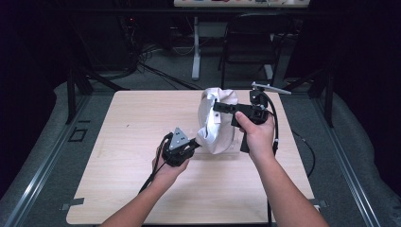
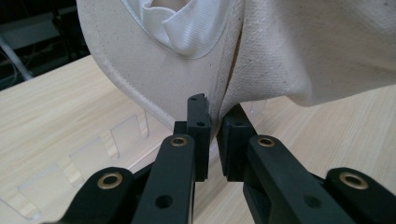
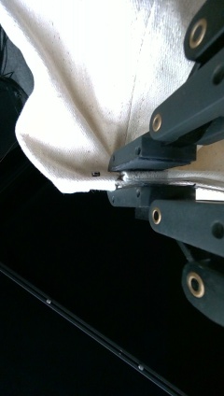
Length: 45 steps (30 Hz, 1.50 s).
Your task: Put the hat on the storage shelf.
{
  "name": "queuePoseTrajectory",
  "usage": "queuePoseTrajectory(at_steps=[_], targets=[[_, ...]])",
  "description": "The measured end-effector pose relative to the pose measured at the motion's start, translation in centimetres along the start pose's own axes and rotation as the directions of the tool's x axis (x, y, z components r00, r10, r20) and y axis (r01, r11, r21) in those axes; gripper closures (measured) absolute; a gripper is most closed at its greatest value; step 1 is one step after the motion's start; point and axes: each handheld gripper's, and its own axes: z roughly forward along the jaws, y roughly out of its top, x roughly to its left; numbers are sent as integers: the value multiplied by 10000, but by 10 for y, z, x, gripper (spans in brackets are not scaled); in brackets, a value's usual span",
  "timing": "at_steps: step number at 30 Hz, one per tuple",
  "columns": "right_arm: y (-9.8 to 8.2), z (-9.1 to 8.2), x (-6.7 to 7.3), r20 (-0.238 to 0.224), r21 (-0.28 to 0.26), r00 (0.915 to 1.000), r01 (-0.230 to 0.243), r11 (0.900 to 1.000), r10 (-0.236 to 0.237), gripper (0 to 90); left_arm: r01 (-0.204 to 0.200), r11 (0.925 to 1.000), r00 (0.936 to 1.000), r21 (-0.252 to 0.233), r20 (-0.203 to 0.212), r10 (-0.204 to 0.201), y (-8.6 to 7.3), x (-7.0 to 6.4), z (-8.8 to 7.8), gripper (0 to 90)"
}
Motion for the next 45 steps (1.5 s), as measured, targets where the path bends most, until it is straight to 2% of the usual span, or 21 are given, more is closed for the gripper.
queuePoseTrajectory(at_steps=[9,15,26,35,39,45], targets=[[-2,9,-9,138,137,9998,-159,9998,157,826,384,9993,9988,-45,299,-383,-9,5,8,851],[-5,16,-13,140,274,9996,-233,9994,230,826,642,9977,9975,-205,301,-635,-17,7,11,851],[-9,27,-8,-27,473,9998,-207,9987,208,826,901,9951,9958,-406,214,-893,-27,9,6,852],[-12,31,-9,-10,629,9997,-237,9977,238,826,1218,9919,9923,-352,280,-1208,-34,10,9,851],[-14,33,-12,34,676,9997,-261,9974,259,825,1230,9921,9924,-243,101,-1228,-37,9,10,851],[-16,34,-17,65,780,9994,-332,9964,328,826,1370,9906,9906,-59,56,-1370,-39,9,12,855]])
